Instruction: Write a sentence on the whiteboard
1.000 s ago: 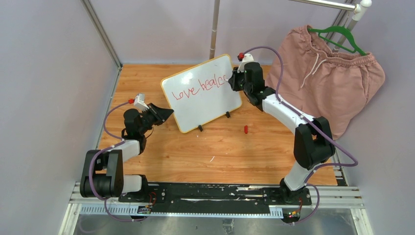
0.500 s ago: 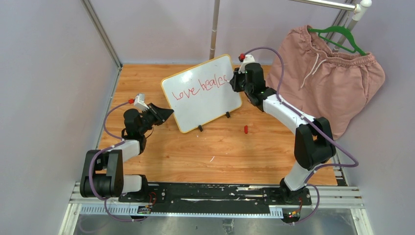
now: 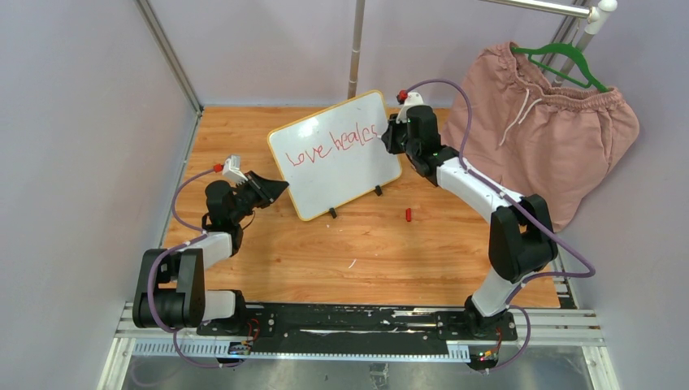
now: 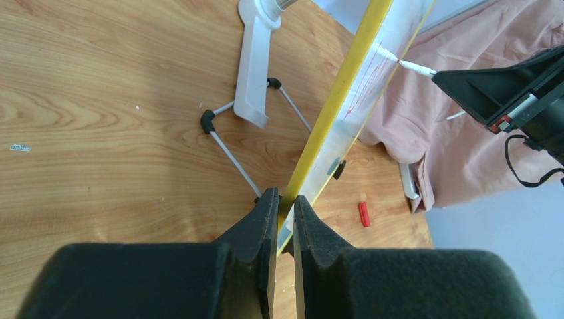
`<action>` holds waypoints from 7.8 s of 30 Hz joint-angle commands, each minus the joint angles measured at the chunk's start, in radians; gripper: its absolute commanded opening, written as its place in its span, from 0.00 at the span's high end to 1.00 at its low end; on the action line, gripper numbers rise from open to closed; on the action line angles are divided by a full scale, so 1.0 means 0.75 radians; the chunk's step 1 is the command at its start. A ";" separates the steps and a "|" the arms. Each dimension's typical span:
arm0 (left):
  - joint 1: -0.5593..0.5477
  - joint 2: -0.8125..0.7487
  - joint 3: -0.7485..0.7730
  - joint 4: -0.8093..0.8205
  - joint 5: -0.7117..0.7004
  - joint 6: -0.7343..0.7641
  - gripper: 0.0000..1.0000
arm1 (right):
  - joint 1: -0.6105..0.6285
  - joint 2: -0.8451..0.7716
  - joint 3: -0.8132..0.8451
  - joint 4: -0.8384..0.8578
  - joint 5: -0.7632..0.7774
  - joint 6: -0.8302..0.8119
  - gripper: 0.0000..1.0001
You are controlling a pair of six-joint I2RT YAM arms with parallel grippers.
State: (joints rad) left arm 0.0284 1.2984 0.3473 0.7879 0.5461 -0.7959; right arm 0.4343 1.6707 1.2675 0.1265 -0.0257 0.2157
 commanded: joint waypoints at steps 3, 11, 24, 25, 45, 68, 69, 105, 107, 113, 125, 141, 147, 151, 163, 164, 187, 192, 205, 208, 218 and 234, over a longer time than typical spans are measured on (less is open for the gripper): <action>-0.001 -0.022 -0.003 -0.010 -0.031 0.009 1.00 | 0.029 -0.026 0.011 -0.031 -0.034 0.013 1.00; -0.001 -0.023 -0.002 -0.010 -0.031 0.010 1.00 | 0.032 -0.040 0.038 -0.049 -0.050 0.021 1.00; -0.002 -0.026 -0.005 -0.010 -0.031 0.010 1.00 | 0.037 -0.145 0.057 -0.049 -0.061 0.017 1.00; 0.000 -0.027 -0.005 -0.010 -0.031 0.010 1.00 | 0.045 -0.149 0.056 -0.042 -0.069 0.013 1.00; -0.002 -0.013 -0.001 -0.018 -0.043 0.026 1.00 | 0.404 -0.195 -0.188 0.220 -0.071 -0.199 1.00; -0.002 -0.032 -0.004 -0.038 -0.063 0.024 1.00 | 0.529 -0.068 -0.230 0.321 0.122 -0.276 1.00; -0.002 -0.033 -0.005 -0.037 -0.066 0.024 1.00 | 0.529 -0.070 -0.237 0.324 0.121 -0.275 1.00; -0.002 -0.036 -0.005 -0.039 -0.065 0.024 1.00 | 0.503 -0.020 -0.304 0.339 0.093 -0.169 1.00; -0.002 -0.038 -0.005 -0.039 -0.064 0.024 1.00 | 0.503 -0.016 -0.300 0.330 0.101 -0.170 1.00; -0.003 -0.042 -0.005 -0.039 -0.061 0.024 1.00 | 0.497 0.019 -0.251 0.286 0.122 -0.184 1.00; -0.003 -0.047 -0.005 -0.040 -0.059 0.022 1.00 | 0.505 0.069 -0.183 0.265 0.065 -0.193 1.00; -0.003 -0.049 -0.005 -0.038 -0.060 0.022 1.00 | 0.542 0.074 -0.220 0.246 0.000 -0.198 1.00; -0.003 -0.054 -0.007 -0.040 -0.057 0.022 1.00 | 0.542 0.069 -0.246 0.226 0.015 -0.201 1.00; -0.003 -0.053 -0.004 -0.039 -0.057 0.022 1.00 | 0.542 0.061 -0.267 0.216 0.023 -0.205 1.00; -0.003 -0.055 -0.007 -0.040 -0.057 0.022 1.00 | 0.508 0.026 -0.289 0.190 0.108 -0.201 1.00; -0.003 -0.055 -0.006 -0.040 -0.057 0.021 1.00 | 0.505 0.022 -0.286 0.188 0.111 -0.203 1.00; -0.003 -0.059 -0.007 -0.042 -0.055 0.024 1.00 | 0.470 0.040 -0.127 0.155 0.122 -0.241 1.00; -0.003 -0.060 -0.007 -0.042 -0.055 0.024 1.00 | 0.470 0.055 -0.113 0.151 0.122 -0.243 1.00; -0.003 -0.057 -0.005 -0.042 -0.055 0.022 1.00 | 0.476 0.054 -0.204 0.155 0.076 -0.200 1.00; -0.003 -0.059 -0.005 -0.042 -0.055 0.022 1.00 | 0.482 0.047 -0.225 0.157 0.073 -0.195 1.00; -0.005 -0.060 -0.007 -0.042 -0.055 0.024 1.00 | 0.487 0.031 -0.247 0.137 0.108 -0.190 1.00; -0.005 -0.069 -0.011 -0.042 -0.057 0.024 1.00 | 0.462 -0.119 -0.206 0.119 0.064 -0.170 1.00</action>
State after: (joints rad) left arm 0.0238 1.2675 0.3470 0.7494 0.5121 -0.7837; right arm 0.7895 1.6192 1.0832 0.2157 0.0292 0.0830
